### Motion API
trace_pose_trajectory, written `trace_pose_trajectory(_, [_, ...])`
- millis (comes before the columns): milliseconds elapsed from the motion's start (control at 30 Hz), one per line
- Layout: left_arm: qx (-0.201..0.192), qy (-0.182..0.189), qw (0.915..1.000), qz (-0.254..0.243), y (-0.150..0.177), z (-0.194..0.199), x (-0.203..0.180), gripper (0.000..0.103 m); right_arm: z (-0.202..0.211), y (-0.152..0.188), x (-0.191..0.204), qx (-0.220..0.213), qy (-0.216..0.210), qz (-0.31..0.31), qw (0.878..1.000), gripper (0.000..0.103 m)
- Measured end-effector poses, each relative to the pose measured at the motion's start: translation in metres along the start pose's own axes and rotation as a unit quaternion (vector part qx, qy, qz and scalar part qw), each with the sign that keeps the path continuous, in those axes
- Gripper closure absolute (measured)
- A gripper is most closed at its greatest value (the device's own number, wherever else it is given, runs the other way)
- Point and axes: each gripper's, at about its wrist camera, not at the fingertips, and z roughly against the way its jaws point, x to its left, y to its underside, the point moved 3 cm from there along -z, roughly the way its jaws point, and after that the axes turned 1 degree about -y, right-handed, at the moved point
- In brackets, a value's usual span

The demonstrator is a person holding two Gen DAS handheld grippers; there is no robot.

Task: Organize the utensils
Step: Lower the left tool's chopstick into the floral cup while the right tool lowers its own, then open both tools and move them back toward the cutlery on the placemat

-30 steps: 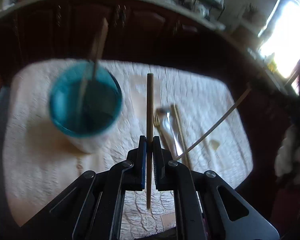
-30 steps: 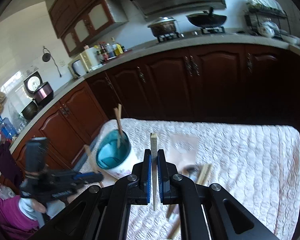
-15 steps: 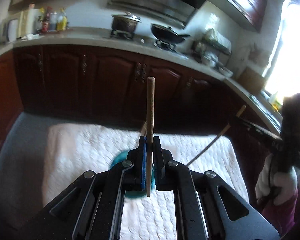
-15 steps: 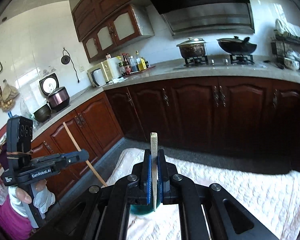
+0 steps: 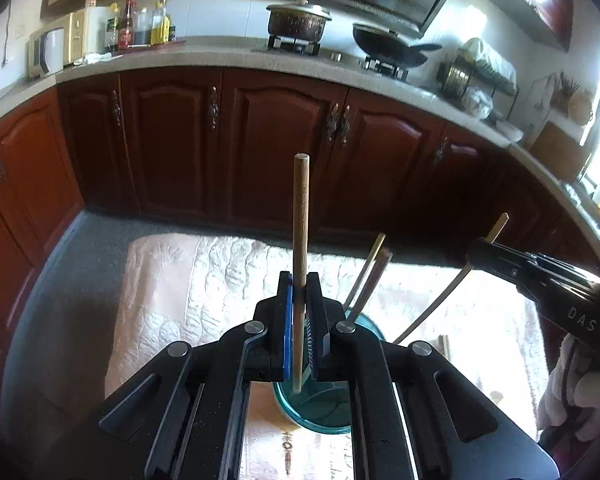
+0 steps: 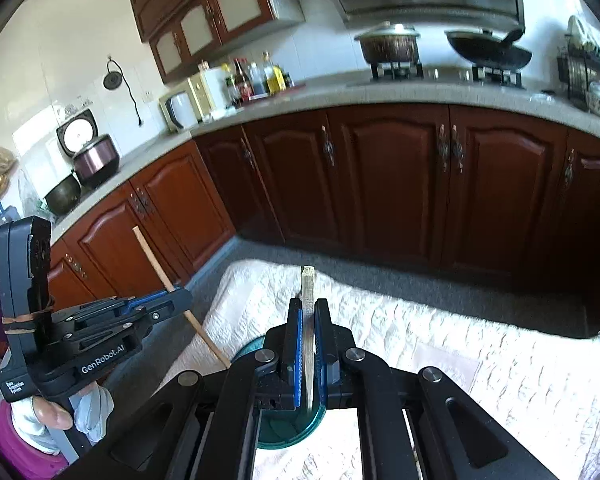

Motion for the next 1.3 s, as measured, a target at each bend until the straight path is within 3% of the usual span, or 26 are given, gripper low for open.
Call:
trace_pose_trajectory(367, [0.028,-0.016,0.9995,-0.006,0.021,-0.034,-0.01,0.098,-0.037,0.019,-0.013,0.043,-0.005,-0.019,0.999,0.098])
trace_pose_trajectory(600, [0.035,-0.02,0.9992,0.0,0.023,-0.042,-0.006,0.098,-0.047,0.02,-0.019,0.047,-0.012,-0.044,0.998,0.098])
trace_pose_trajectory(667, [0.037,-0.02,0.9991,0.003,0.023,-0.043,-0.005,0.098,-0.053,0.023,-0.021,0.059,-0.01,-0.049,0.997,0.095])
trace_pose_trajectory(733, [0.039,-0.02,0.999,0.008,0.024,-0.044,-0.003,0.098,-0.055,0.028,-0.022,0.063,-0.006,-0.049,0.997,0.081])
trace_pose_trajectory(900, [0.044,-0.019,0.9987,0.016,0.025,-0.043,-0.001,0.098,-0.054,0.032,-0.023,0.063,-0.011,-0.056,0.996,0.079])
trace_pose_trajectory(1000, [0.045,-0.019,0.9987,0.016,0.026,-0.04,-0.002,0.094,-0.052,0.035,-0.023,0.064,-0.013,-0.061,0.996,0.078])
trace_pose_trajectory(1133, [0.039,-0.014,0.9989,0.024,0.029,-0.035,-0.002,0.066,-0.045,0.04,-0.022,0.064,-0.016,-0.065,0.996,0.076])
trace_pose_trajectory(1300, [0.04,-0.01,0.9985,0.035,0.034,-0.027,-0.003,0.064,-0.036,0.048,-0.022,0.063,-0.014,-0.071,0.995,0.073])
